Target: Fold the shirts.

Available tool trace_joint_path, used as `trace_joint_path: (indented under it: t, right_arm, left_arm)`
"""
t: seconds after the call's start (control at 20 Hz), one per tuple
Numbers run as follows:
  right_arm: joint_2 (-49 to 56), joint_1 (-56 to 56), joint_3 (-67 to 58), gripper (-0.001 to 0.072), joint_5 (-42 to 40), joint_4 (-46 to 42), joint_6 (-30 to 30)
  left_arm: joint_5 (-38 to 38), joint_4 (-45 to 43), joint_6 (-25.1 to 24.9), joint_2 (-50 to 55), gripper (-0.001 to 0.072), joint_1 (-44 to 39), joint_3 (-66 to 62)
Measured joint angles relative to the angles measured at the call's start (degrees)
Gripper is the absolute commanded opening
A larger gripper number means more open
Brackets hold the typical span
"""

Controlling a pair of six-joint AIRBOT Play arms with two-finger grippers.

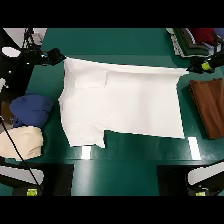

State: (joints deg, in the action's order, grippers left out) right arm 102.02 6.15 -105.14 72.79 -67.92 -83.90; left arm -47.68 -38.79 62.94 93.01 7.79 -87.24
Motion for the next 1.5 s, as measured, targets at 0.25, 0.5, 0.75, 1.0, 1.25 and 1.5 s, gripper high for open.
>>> trace_joint_path:
  t: [0.25, 0.5, 0.75, 1.0, 1.25, 1.5]
  right_arm:
    - [-1.03, -1.14, 8.17, 0.0010, 1.44, 0.20, -0.02]
    - [-3.69, -3.17, 18.47, 0.0012, -2.10, 0.24, -0.04]
    - [-4.66, -3.65, 21.70, 0.0351, -0.55, 0.63, -0.02]
    - [-7.30, -1.57, 19.08, 0.0351, 9.14, 0.81, 2.12]
    - [-14.71, 0.57, 23.15, 0.0344, 7.58, 0.92, 3.08]
    - [-19.50, 0.15, 27.82, 0.0343, 4.02, 0.87, 3.30]
  left_arm:
    - [-11.17, -7.80, -0.90, 0.35, 0.0023, 0.96, 0.66]
    - [-13.46, -13.40, -0.59, 0.42, 0.0025, 1.09, 6.16]
    - [-15.26, -14.78, 0.50, 0.35, 0.0054, 1.29, 8.17]
    - [-23.67, -15.80, 2.03, -0.52, 0.0055, 3.32, 7.43]
    - [-23.71, -16.26, 3.65, -1.01, 0.0055, 3.28, 7.26]
    - [-19.39, -17.57, 5.86, -0.70, 0.0054, 1.64, 7.26]
